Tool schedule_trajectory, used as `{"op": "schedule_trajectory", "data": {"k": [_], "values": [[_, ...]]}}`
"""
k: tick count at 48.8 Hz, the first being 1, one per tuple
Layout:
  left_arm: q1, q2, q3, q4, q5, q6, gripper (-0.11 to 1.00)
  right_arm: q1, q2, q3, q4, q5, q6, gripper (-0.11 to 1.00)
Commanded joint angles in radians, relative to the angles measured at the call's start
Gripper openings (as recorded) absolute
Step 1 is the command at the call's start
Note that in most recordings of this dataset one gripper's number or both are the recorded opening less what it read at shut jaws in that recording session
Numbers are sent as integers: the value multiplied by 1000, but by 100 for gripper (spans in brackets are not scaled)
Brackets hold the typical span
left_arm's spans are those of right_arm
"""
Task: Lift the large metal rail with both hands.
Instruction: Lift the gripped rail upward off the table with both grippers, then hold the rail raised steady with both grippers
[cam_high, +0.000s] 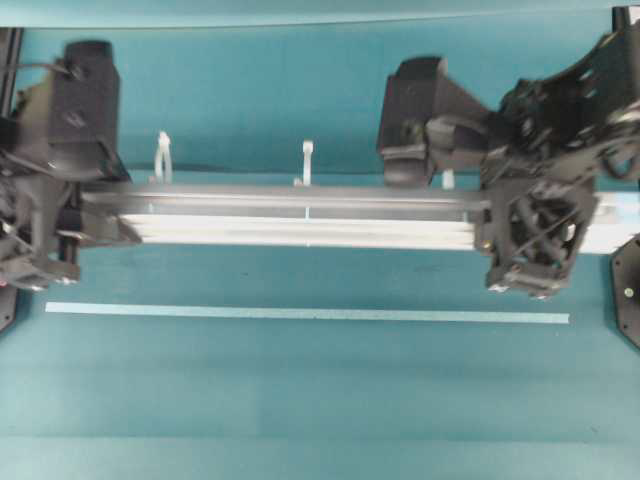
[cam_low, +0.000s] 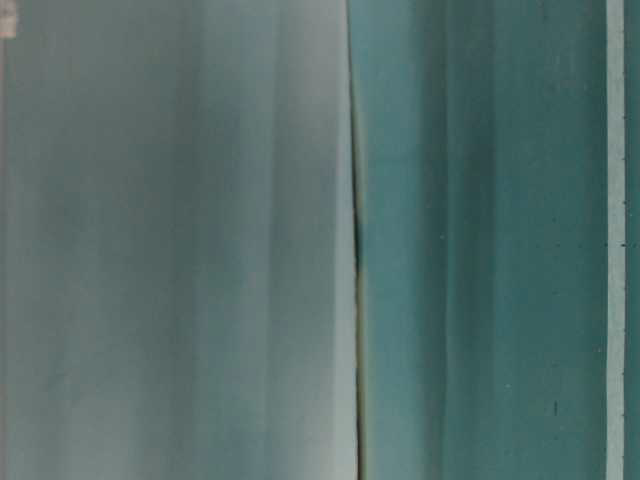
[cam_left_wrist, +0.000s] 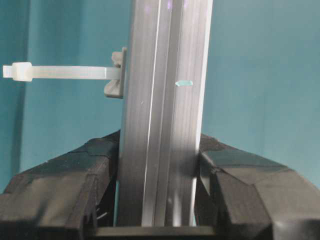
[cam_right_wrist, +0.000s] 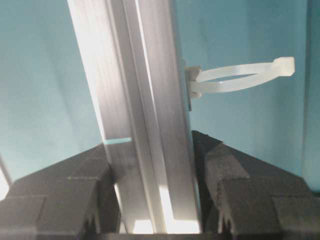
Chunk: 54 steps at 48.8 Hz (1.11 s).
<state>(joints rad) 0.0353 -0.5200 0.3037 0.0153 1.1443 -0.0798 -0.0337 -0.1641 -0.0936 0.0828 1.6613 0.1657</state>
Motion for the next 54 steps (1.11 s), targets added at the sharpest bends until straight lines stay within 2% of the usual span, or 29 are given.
{"op": "schedule_trajectory", "data": {"k": [1, 8, 14, 20, 26, 34, 54], "values": [[11, -15, -78, 6, 8, -3, 37, -5, 6, -78, 9, 6, 63, 39], [14, 2, -158, 6, 67, -5, 37, 2, 21, -152, 5, 25, 63, 39], [14, 29, -249, 6, 137, -5, 37, 0, 21, -166, -35, 32, 60, 39], [12, 64, -304, 6, 189, -6, 37, 0, 15, -175, -35, 32, 61, 39], [17, 86, -319, 11, 209, 6, 37, -5, 9, -183, -43, 37, 60, 39], [31, 84, -331, 12, 212, 64, 37, -8, 5, -202, -43, 37, 60, 39], [29, 101, -348, 12, 206, 49, 37, 2, 12, -245, -44, 48, 57, 39]]}}
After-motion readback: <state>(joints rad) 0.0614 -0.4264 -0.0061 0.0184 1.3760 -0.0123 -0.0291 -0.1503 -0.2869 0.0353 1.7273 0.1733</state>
